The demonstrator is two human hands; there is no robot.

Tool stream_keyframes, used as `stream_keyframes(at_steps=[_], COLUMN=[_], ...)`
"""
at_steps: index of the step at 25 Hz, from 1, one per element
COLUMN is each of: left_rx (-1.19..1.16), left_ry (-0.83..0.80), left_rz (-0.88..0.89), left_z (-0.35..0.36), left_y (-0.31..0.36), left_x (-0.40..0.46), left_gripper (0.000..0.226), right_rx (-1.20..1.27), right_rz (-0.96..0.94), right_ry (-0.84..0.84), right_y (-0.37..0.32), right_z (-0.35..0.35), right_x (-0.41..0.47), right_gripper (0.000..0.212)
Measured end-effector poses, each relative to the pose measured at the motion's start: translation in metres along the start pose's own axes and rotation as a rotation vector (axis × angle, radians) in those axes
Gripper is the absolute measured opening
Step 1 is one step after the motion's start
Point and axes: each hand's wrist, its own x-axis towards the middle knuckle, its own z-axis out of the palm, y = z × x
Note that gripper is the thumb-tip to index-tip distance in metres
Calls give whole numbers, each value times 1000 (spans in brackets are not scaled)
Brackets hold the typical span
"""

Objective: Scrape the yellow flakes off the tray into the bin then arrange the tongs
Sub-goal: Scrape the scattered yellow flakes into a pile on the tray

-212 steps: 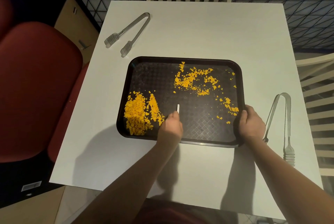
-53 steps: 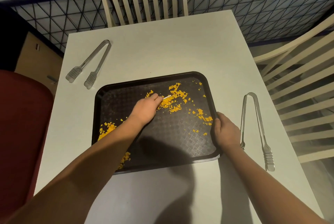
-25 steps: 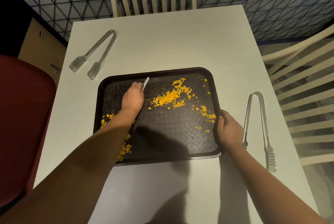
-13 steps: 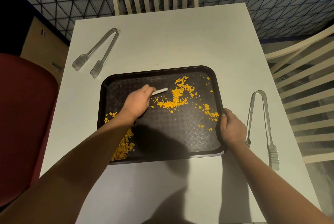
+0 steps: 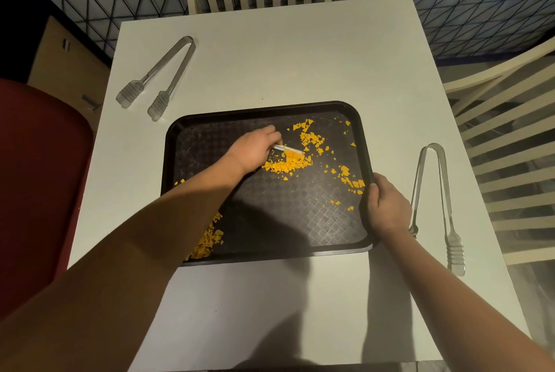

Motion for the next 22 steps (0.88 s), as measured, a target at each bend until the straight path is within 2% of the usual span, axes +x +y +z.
stream_keyframes(at_steps=[3,6,9,13,15,18,22], left_rx=[116,171,189,5,-44,-26,86], left_ry=[-50,65,187,180,157,137,21], left_rz=[81,113,5,-186,-216,-147,4], left_z=[0,-6,-11,-6,-1,3,1], left_y=[-6,-13,-22,-32,-31,-29,-32], left_x=[-19,-33,-31,-21,-16,-16,-37], left_gripper=[21,24,22,20,20,20,24], right_rx=[-1,6,1,-3,-5,-6,1], right_rz=[-5,-11,-9,-5,-8,-10,-8], right_ry=[-2,1,6,3,6,10,0], right_y=[-1,-2,-2,0,0,0,-1], right_z=[0,-1,-1,0,1,1,0], right_x=[0,0,-1,0,0,0,0], right_gripper=[40,41,41,41,41,41,45])
